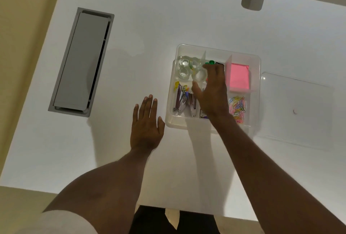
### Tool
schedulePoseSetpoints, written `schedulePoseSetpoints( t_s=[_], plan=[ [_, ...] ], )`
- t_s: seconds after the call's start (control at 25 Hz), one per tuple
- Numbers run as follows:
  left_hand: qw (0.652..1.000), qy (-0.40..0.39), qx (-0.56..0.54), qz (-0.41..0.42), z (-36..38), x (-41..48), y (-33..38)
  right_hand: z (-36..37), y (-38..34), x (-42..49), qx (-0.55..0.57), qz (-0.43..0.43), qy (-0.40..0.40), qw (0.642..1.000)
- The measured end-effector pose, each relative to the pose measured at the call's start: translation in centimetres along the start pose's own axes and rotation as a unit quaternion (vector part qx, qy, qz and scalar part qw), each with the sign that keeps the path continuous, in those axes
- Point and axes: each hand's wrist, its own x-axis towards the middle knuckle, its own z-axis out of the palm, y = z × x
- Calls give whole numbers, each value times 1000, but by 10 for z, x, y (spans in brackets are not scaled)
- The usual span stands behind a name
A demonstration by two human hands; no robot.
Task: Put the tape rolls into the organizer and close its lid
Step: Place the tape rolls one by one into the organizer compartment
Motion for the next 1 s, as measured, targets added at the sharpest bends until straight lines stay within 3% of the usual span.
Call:
schedulePoseSetpoints(
  t_s=[0.2, 0.44, 1.0],
  plan=[
    [1000, -12, 10, -3, 1, -1, -1, 1, 8, 51, -200, -43, -84, 975],
    [1000, -27, 5, -9, 0, 0, 1, 17, 12, 76, -297, -55, -131, 944],
    [999, -36, -7, -11, 3, 0, 0, 17, 18, 82, -320, -66, -148, 933]
  ],
)
